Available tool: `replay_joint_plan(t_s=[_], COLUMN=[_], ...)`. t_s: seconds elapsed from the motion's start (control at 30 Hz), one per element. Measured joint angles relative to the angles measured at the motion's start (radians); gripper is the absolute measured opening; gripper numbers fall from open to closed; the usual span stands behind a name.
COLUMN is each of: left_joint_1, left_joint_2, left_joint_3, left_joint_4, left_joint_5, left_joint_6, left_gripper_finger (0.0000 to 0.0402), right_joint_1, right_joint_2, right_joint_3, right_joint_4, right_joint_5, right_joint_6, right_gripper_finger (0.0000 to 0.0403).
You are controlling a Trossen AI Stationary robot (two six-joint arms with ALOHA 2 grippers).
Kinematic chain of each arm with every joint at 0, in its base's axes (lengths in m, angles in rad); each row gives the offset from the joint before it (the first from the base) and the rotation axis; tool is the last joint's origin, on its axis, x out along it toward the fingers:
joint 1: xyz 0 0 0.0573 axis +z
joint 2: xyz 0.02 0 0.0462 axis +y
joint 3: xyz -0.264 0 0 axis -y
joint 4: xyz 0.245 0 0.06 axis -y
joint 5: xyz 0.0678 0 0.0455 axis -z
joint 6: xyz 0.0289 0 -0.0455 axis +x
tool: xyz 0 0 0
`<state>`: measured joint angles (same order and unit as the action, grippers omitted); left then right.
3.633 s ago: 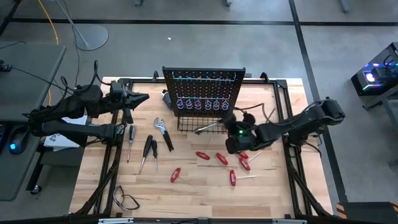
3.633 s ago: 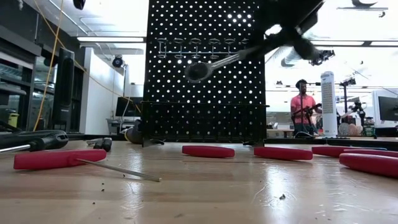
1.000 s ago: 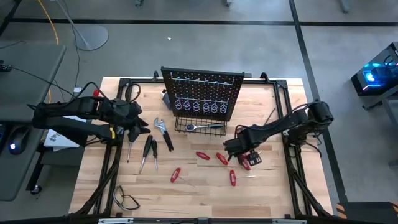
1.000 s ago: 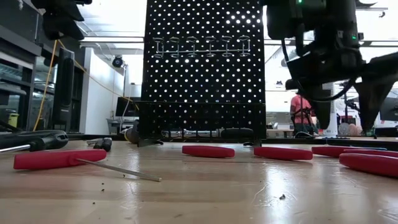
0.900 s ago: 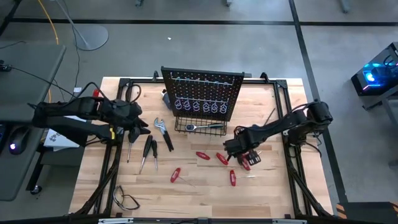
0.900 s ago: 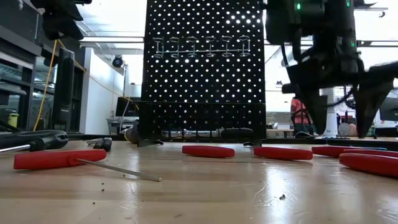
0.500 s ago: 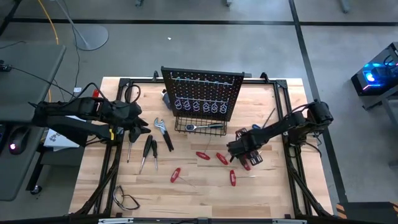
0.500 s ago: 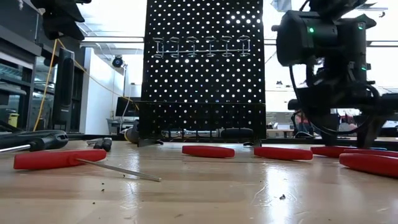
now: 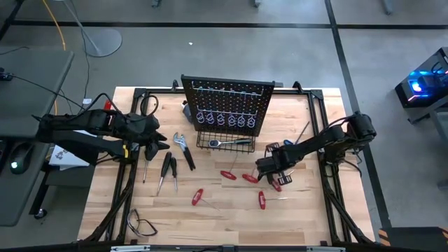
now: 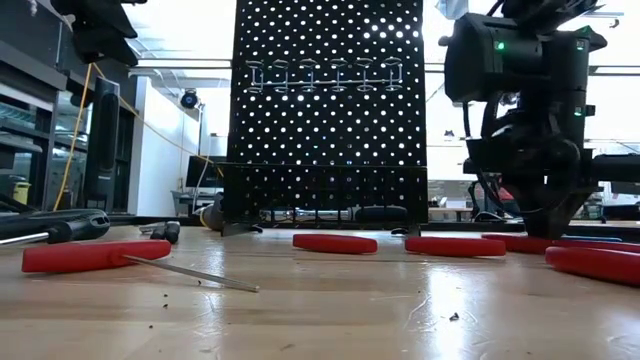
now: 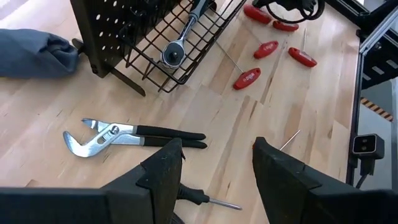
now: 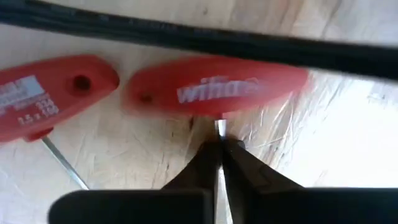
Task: Hang tools onto peg board
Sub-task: Hang the red allen wrench on the peg board
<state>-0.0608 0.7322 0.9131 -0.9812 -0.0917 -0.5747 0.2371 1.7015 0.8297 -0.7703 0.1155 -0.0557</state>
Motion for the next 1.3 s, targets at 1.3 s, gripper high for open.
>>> replay_joint_plan(t_s=[1.3], left_joint_1=[-0.066], left_joint_2=[0.225], left_joint_3=[0.000], left_joint_4=[0.897], left_joint_5=[-0.011], left_joint_6=[0.258], left_gripper_finger=[0.0179], right_joint_1=[0.106], right_joint_2=[-0.319], right_joint_3=[0.692], right_joint_4=[-0.041], right_joint_5=[0.556], right_joint_6=[0.653], right_gripper_finger=[0.0000])
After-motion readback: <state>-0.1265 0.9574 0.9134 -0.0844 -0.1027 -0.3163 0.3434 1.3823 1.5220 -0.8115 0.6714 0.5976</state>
